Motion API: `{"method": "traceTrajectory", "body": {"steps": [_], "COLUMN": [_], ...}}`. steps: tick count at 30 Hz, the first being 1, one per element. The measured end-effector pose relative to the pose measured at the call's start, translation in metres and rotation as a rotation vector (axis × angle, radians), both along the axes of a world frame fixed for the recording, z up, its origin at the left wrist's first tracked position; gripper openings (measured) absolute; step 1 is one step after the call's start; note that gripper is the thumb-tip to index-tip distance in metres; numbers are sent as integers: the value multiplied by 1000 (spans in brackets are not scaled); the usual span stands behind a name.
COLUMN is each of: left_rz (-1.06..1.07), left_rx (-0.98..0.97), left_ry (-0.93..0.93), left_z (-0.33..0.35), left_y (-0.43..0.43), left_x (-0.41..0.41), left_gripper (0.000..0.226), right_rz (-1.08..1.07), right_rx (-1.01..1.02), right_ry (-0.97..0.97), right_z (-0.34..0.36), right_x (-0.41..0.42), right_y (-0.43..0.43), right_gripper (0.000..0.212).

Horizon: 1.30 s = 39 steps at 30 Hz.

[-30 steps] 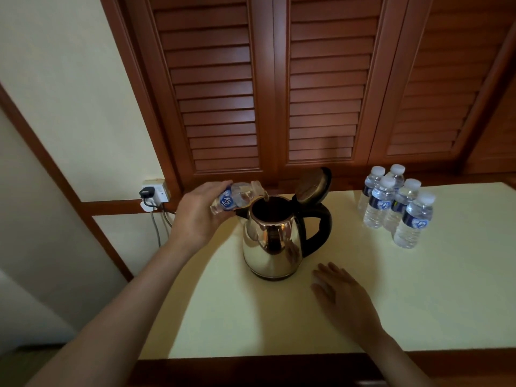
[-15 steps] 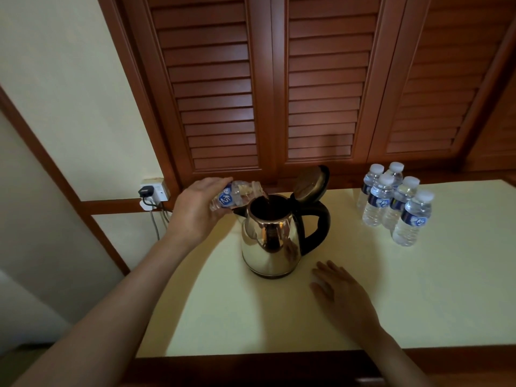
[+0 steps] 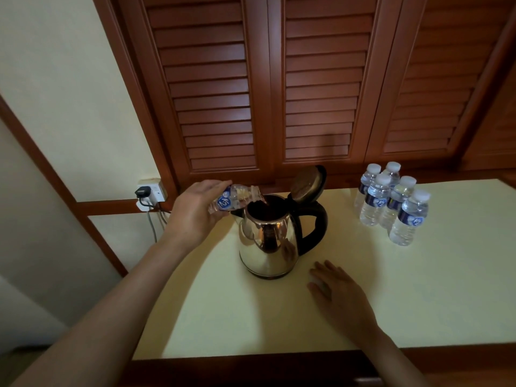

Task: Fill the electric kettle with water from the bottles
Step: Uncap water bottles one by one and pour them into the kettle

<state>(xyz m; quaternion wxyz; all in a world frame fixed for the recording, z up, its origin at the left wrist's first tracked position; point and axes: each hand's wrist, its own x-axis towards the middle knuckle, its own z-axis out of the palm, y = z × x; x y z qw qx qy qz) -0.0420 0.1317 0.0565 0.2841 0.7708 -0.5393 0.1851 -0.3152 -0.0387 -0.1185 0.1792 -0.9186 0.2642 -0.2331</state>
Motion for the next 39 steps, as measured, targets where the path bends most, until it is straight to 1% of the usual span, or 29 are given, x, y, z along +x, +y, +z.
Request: {"method": "traceTrajectory", "body": {"steps": [11, 20, 30, 39], "left_rz": [8, -15, -49, -57], "left_rx": [29, 49, 42, 54], "left_ry": [-22, -45, -109, -177], "left_z": [1, 3, 6, 9], "left_y": [-1, -4, -7, -12], "left_x": [-1, 2, 2, 8], "left_gripper": [68, 68, 66, 69], "right_rz": [-12, -9, -12, -10], "right_rx": [-47, -53, -43, -45], "right_ry": [-26, -27, -37, -50], "right_z": [-4, -5, -5, -8], "right_x": [0, 0, 1, 0], "right_y": [-1, -2, -2, -4], "right_gripper": [39, 34, 36, 36]}}
